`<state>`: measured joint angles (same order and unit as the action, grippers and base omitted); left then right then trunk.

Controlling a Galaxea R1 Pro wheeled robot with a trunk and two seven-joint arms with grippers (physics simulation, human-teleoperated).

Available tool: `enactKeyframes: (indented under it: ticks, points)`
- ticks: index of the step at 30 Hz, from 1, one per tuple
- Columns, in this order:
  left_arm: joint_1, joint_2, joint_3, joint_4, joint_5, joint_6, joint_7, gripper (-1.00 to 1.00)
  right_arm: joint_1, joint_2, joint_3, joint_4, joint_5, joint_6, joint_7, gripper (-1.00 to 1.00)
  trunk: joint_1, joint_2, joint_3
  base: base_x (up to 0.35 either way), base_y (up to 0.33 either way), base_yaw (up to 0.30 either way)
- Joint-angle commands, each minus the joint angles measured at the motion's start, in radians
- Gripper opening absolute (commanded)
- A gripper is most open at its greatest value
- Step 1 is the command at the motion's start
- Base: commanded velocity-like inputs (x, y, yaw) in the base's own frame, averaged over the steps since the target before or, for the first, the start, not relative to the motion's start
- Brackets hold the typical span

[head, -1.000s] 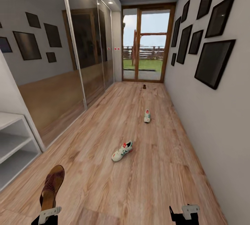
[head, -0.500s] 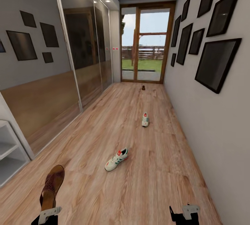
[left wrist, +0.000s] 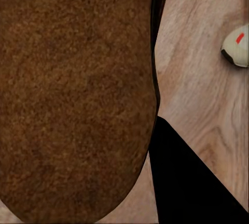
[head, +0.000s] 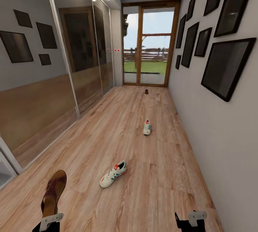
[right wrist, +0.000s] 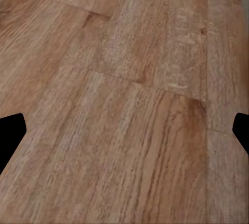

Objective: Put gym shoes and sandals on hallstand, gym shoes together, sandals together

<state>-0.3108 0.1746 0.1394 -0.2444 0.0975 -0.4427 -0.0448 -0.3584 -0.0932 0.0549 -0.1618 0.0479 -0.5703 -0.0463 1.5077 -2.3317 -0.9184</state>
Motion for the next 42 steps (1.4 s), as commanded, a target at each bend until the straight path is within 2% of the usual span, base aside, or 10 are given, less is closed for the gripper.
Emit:
enactKeyframes:
  ticks: [1,36,42]
  points:
    - [-0.001,0.0,0.0,0.001,0.006,-0.002,-0.004,-1.0,-0.001,0.0,0.005,0.001,0.004,-0.002,-0.005,1.0,0.0,0.0,-0.001,0.278,-0.169,0.0]
    - [-0.001,0.0,0.001,0.001,0.008,-0.002,-0.004,-1.0,-0.001,0.001,0.005,-0.001,0.002,-0.002,-0.005,1.0,0.0,0.0,-0.001,0.279,-0.164,0.0]
    - [-0.001,0.0,0.002,0.001,0.008,-0.002,-0.004,-1.0,-0.001,0.002,0.005,-0.001,0.0,-0.002,-0.006,1.0,0.0,0.0,-0.001,0.327,-0.099,0.129]
